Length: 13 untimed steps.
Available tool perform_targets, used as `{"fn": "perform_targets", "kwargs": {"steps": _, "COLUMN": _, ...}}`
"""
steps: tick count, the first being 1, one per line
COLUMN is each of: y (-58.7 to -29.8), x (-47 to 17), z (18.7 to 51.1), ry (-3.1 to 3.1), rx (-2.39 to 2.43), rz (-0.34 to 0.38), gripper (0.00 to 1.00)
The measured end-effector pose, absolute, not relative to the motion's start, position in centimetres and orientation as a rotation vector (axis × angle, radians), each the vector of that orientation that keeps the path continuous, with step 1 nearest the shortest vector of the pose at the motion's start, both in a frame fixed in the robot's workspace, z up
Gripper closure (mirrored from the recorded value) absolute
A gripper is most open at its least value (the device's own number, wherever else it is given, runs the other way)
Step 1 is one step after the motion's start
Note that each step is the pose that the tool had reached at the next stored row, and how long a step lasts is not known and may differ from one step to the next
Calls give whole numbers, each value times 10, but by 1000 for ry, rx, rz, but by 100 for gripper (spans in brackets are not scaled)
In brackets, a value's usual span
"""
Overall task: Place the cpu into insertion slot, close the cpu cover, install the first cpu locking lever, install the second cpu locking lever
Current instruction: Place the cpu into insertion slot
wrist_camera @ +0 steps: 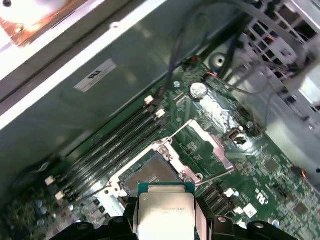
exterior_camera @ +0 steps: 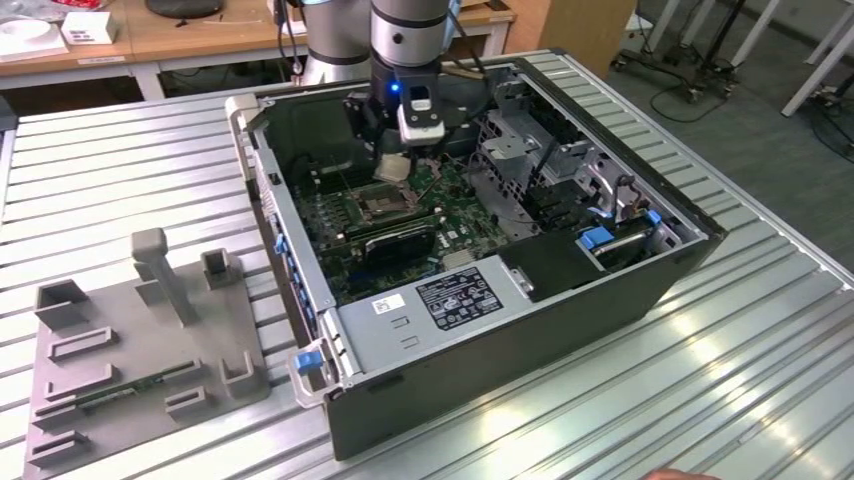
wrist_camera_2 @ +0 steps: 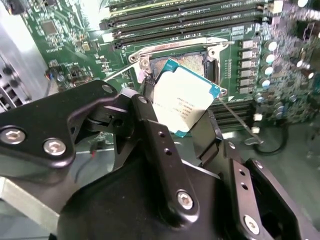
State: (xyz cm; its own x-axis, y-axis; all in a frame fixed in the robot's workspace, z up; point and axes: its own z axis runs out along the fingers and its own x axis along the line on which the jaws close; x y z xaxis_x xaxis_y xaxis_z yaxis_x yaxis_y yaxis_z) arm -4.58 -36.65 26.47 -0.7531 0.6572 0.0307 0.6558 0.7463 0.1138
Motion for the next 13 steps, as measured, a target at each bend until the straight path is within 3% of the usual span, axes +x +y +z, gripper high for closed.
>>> {"fn": "perform_targets", "kwargs": {"steps": 13, "y": -367, "x": -46, "z": 264, "ry": 2902, "rx": 1153, "rz": 184, "gripper": 46}}
